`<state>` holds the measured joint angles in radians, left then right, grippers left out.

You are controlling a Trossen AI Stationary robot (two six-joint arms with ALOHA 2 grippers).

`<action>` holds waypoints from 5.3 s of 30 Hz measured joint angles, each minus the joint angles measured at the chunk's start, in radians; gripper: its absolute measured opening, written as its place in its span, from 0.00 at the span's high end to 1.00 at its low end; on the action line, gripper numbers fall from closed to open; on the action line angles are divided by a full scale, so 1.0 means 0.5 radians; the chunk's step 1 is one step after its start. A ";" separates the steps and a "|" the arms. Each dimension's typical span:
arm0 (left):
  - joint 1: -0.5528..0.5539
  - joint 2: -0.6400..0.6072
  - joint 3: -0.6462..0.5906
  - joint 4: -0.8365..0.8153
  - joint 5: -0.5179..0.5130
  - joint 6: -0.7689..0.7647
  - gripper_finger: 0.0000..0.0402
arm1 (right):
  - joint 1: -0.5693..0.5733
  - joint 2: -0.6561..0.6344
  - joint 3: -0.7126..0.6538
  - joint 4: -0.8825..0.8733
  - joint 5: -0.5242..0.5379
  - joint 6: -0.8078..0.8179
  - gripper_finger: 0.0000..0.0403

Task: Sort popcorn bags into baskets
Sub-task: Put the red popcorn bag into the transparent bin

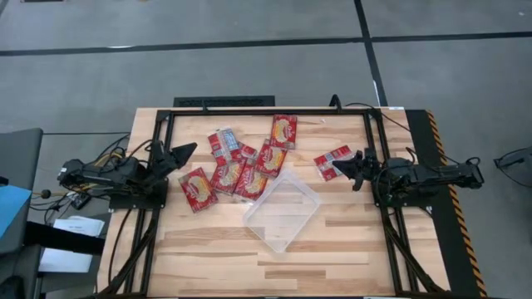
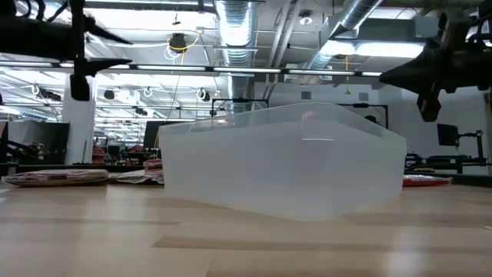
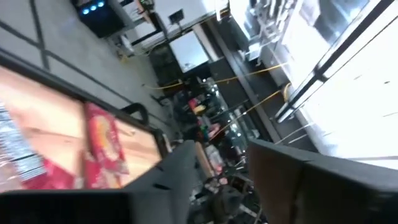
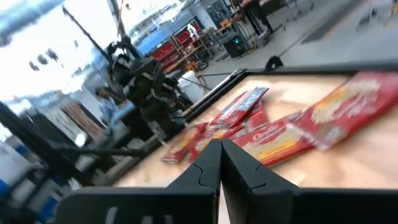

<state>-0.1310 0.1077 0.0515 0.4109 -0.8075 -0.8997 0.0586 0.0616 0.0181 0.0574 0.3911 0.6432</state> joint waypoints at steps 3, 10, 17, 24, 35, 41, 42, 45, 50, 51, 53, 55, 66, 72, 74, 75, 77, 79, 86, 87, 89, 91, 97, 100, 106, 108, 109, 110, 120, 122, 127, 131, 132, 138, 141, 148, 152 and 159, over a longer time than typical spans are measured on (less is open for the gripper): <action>0.000 0.181 0.051 0.154 0.082 0.024 0.49 | 0.000 0.000 0.000 0.001 -0.022 0.276 0.93; 0.009 0.776 0.532 -0.331 0.161 -0.167 0.24 | -0.018 0.000 -0.005 0.162 -0.082 0.359 0.91; 0.303 1.252 1.182 -1.975 0.321 -0.916 0.25 | -0.142 0.000 0.224 0.171 -0.047 -0.262 0.92; 0.779 1.387 1.101 -1.930 0.922 -0.806 0.27 | -0.333 0.075 0.608 -0.421 0.136 -0.515 0.95; 1.245 1.400 0.459 -1.162 1.280 -0.645 0.27 | -0.531 0.112 0.689 -0.549 0.157 -0.454 0.89; 1.274 1.499 0.302 -0.877 1.345 -0.751 0.27 | -0.572 0.112 0.689 -0.549 0.162 -0.451 0.89; 1.274 1.530 0.301 -0.858 1.344 -0.754 0.27 | -0.581 0.112 0.689 -0.549 0.162 -0.452 0.89; 1.274 1.664 0.302 -0.620 1.359 -0.752 0.27 | -0.601 0.112 0.689 -0.549 0.164 -0.452 0.89; 1.294 2.002 0.303 -0.315 1.432 -0.762 0.27 | -0.645 0.112 0.689 -0.549 0.164 -0.451 0.88; 1.298 2.075 0.303 -0.245 1.446 -0.765 0.27 | -0.652 0.112 0.689 -0.549 0.164 -0.451 0.88; 1.302 2.204 0.304 -0.079 1.459 -0.787 0.27 | -0.664 0.112 0.689 -0.549 0.163 -0.451 0.88; 1.302 2.320 0.305 0.124 1.476 -0.789 0.27 | -0.674 0.112 0.689 -0.549 0.163 -0.451 0.88; 1.299 2.761 0.504 0.360 1.649 -0.799 0.53 | -0.673 0.112 0.689 -0.568 0.163 -0.451 0.88; 1.297 2.729 0.568 0.321 1.709 -0.808 0.89 | -0.672 0.112 0.689 -0.567 0.163 -0.460 0.88; 1.297 2.698 0.573 0.328 1.713 -0.857 0.96 | -0.672 0.112 0.689 -0.567 0.163 -0.461 0.88; 1.297 2.683 0.573 0.319 1.715 -0.905 0.96 | -0.672 0.112 0.689 -0.567 0.163 -0.461 0.88; 1.297 2.643 0.571 0.313 1.743 -0.986 0.95 | -0.672 0.112 0.689 -0.567 0.163 -0.462 0.88; 1.294 2.576 0.570 0.308 1.769 -1.013 0.95 | -0.672 0.112 0.689 -0.567 0.163 -0.466 0.88; 1.261 2.245 0.575 0.296 1.670 -1.161 0.98 | -0.672 0.112 0.689 -0.567 0.163 -0.467 0.88; 1.235 2.192 0.591 0.272 1.638 -1.179 0.98 | -0.672 0.112 0.689 -0.567 0.163 -0.467 0.88; 1.158 2.085 0.662 0.179 1.598 -1.204 0.99 | -0.672 0.112 0.689 -0.567 0.163 -0.466 0.88; 1.048 1.991 0.787 -0.019 1.528 -1.211 0.99 | -0.672 0.112 0.689 -0.567 0.163 -0.467 0.88; 0.544 1.895 1.413 -0.950 1.064 -1.207 0.99 | -0.672 0.112 0.689 -0.570 0.164 -0.467 0.88; 0.238 1.964 1.741 -1.289 0.687 -1.331 0.99 | -0.672 0.112 0.689 -0.574 0.200 -0.472 0.88; -0.292 2.281 2.135 -1.412 0.065 -1.645 0.99 | -0.672 0.111 0.689 -0.644 0.321 -0.470 0.88; -0.409 2.428 2.212 -1.410 0.008 -1.742 0.99 | -0.671 0.111 0.689 -0.675 0.321 -0.466 0.88; -0.454 2.508 2.243 -1.415 -0.004 -1.795 0.99 | -0.672 0.111 0.689 -0.690 0.321 -0.466 0.88; -0.498 2.593 2.279 -1.415 -0.025 -1.864 0.99 | -0.671 0.111 0.689 -0.709 0.321 -0.466 0.88; -0.813 3.420 2.657 -1.258 -0.333 -2.467 0.99 | -0.671 0.111 0.689 -0.920 0.320 -0.466 0.88; -0.828 3.575 2.784 -1.258 -0.384 -2.562 0.99 | -0.672 0.111 0.689 -0.962 0.320 -0.465 0.88; -0.792 3.903 3.112 -1.309 -0.384 -2.621 0.99 | -0.672 0.111 0.689 -1.064 0.320 -0.466 0.88; -0.705 4.102 3.312 -1.368 -0.350 -2.677 0.99 | -0.671 0.112 0.689 -1.116 0.319 -0.467 0.88; -0.677 4.146 3.346 -1.385 -0.318 -2.669 0.99 | -0.672 0.111 0.689 -1.117 0.320 -0.467 0.88; -0.548 4.303 3.431 -1.361 -0.119 -2.656 0.99 | -0.671 0.111 0.689 -1.119 0.316 -0.466 0.88; -0.505 4.310 3.429 -1.404 -0.057 -2.693 0.98 | -0.671 0.111 0.689 -1.119 0.313 -0.467 0.88; -0.409 4.308 3.430 -1.432 0.067 -2.671 0.97 | -0.671 0.111 0.689 -1.116 0.312 -0.466 0.88; -0.367 4.308 3.430 -1.448 0.163 -2.623 0.95 | -0.672 0.111 0.689 -1.116 0.312 -0.466 0.88; -0.327 4.308 3.430 -1.469 0.245 -2.594 0.86 | -0.672 0.111 0.689 -1.108 0.312 -0.466 0.88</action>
<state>-0.2943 2.2616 1.7664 -0.3237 -0.6851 -2.1967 -0.2774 0.1173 0.3626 -0.4966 0.5469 0.4103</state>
